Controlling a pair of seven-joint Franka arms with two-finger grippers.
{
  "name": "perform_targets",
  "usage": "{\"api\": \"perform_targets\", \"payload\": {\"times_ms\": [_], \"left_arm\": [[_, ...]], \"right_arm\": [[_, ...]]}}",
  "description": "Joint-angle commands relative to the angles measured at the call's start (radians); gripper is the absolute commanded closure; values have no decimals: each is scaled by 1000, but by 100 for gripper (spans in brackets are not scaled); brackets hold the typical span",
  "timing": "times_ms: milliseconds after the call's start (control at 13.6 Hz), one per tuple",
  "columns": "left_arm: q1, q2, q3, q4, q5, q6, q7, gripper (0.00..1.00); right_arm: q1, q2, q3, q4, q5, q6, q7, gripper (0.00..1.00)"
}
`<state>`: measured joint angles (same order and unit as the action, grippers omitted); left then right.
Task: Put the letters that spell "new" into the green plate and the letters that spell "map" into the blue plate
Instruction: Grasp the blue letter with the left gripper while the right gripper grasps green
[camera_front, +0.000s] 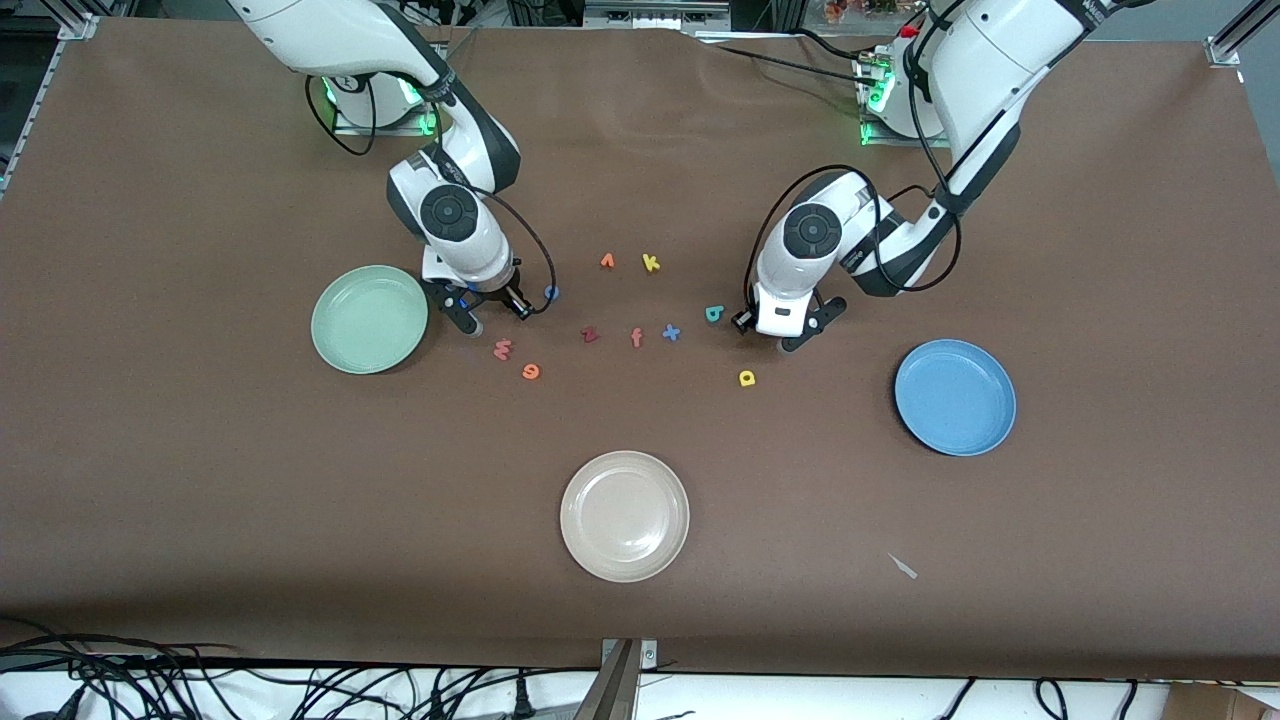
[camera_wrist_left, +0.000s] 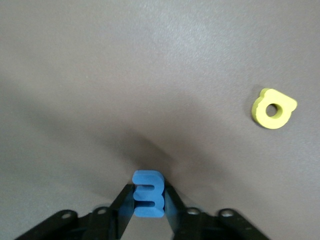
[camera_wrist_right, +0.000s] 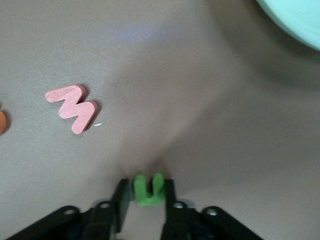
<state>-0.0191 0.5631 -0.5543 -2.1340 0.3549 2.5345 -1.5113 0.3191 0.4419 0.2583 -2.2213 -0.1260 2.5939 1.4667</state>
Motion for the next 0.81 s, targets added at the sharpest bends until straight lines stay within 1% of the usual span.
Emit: {"api": "perform_targets", "payload": {"times_ms": [0, 147, 295, 368, 516, 663, 737], "left_arm": [[10, -9, 2, 23, 47, -19, -18, 100], [-1, -8, 1, 71, 47, -95, -17, 100], [-1, -8, 0, 97, 45, -137, 5, 100], [-1, -8, -1, 117, 44, -169, 32, 100], [7, -9, -1, 199, 32, -287, 122, 100], [36, -8, -1, 274, 27, -374, 260, 100], [69, -9, -1, 301, 27, -396, 339, 100]], "right_arm": [[5, 9, -10, 5, -30, 6, 24, 95], [3, -26, -10, 9, -30, -26, 14, 97], [2, -83, -36, 15, -30, -101, -50, 97], [2, -116, -62, 20, -30, -148, -118, 97], [0, -173, -111, 20, -30, -233, -259, 97], [-2, -204, -187, 17, -23, -265, -400, 97], [-2, -209, -220, 15, -18, -284, -461, 97]]}}
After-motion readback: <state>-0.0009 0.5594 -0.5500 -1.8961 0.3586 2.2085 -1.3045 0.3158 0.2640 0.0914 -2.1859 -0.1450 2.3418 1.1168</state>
